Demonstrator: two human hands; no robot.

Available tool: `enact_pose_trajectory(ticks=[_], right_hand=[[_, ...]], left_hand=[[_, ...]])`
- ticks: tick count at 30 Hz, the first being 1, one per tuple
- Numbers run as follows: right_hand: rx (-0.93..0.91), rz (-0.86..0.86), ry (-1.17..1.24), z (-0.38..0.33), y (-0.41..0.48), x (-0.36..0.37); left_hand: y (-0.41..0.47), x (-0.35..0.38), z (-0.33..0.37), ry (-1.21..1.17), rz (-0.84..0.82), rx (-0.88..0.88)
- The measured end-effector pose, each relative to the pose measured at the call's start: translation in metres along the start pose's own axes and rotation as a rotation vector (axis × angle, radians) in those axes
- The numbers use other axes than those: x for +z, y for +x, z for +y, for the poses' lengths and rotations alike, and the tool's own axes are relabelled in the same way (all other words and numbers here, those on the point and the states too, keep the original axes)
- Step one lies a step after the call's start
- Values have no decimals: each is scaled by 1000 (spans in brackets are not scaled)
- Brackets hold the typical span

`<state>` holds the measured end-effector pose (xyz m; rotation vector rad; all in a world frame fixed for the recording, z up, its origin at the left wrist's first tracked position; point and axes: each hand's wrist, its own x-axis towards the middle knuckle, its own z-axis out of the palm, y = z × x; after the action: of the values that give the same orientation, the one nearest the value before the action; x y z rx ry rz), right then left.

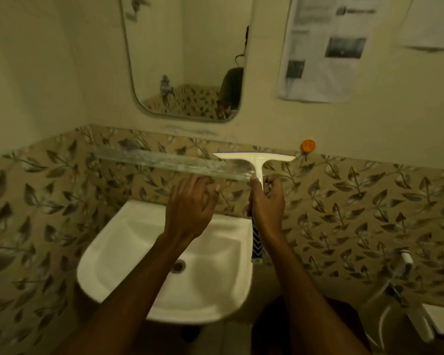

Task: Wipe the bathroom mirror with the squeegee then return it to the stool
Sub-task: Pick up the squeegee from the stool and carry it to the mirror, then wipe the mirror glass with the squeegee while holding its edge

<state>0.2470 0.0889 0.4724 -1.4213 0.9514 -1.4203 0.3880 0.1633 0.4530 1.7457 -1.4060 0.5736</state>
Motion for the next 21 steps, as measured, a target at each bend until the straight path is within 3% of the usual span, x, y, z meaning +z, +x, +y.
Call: enact_pose_trajectory(ticks=[10, 21], right_hand=[[-204, 45, 11, -59, 51, 120], [-441, 14, 73, -138, 159, 178]], left_hand=[[145, -47, -94, -92, 103, 83], [316, -84, -152, -134, 177, -18]])
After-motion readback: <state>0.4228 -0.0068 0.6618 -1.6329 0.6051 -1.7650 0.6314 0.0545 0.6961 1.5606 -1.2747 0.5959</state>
